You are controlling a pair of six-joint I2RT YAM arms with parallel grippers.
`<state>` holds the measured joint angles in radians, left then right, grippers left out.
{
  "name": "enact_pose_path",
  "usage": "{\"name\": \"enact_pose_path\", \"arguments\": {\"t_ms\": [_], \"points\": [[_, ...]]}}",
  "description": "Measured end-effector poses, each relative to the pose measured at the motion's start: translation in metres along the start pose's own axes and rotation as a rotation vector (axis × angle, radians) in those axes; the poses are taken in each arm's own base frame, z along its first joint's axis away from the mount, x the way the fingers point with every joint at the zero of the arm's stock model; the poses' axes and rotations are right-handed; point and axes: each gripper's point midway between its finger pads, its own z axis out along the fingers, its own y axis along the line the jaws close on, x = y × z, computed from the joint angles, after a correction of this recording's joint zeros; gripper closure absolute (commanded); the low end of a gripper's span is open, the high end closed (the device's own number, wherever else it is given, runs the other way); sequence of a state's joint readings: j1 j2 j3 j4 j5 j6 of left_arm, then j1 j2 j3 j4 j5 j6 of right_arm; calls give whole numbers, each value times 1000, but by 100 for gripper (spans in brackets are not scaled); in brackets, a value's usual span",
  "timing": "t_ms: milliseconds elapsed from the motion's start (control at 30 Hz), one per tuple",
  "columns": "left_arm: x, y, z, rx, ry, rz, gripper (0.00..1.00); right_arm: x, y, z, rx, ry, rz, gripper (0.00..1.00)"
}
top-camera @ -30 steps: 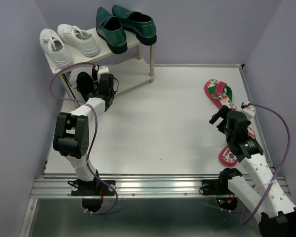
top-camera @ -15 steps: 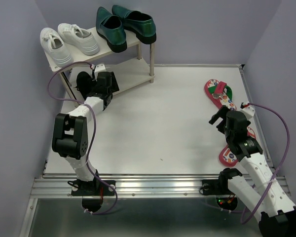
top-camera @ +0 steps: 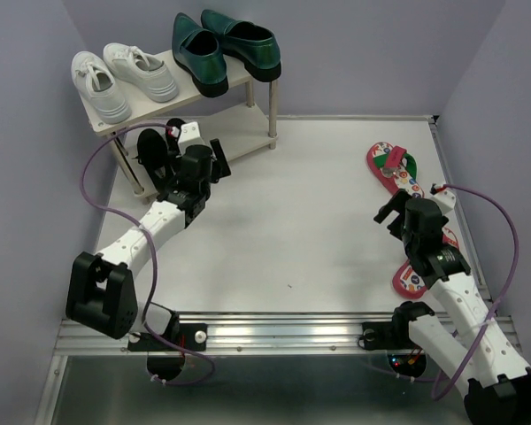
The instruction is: Place and organize the shoes onto the shoe shelf
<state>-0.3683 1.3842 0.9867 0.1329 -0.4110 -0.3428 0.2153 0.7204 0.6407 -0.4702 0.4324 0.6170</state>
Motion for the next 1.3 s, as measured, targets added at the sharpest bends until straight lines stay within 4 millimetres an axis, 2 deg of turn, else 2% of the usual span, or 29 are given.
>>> {"name": "enact_pose_path", "arguments": {"t_ms": [300,500,600,700,767,933,1067,1167,1267,1300], "points": [[38,-36,-47,103,86,35,9,2,-1,8,33,19,-14,0],[74,-73,-91,233,170,60,9,-12,3,31,141,30,-92,0],[89,-93,-112,303,206,79,9,-28,14,60,188,66,-117,0],[100,-104,-125,346,231,99,9,-42,19,101,224,103,-103,2],[104,-107,-130,361,243,111,9,-41,16,124,246,132,-100,5],[104,-109,-136,376,248,117,9,-33,4,171,278,213,-79,18],[91,-106,-144,390,220,107,9,-33,7,206,276,235,-72,23],[77,-100,-151,394,191,96,9,-33,13,224,261,237,-77,29],[65,-95,-157,393,163,83,9,-29,19,245,239,246,-90,45],[62,-93,-158,392,154,80,9,-27,23,252,221,249,-92,59]]}}
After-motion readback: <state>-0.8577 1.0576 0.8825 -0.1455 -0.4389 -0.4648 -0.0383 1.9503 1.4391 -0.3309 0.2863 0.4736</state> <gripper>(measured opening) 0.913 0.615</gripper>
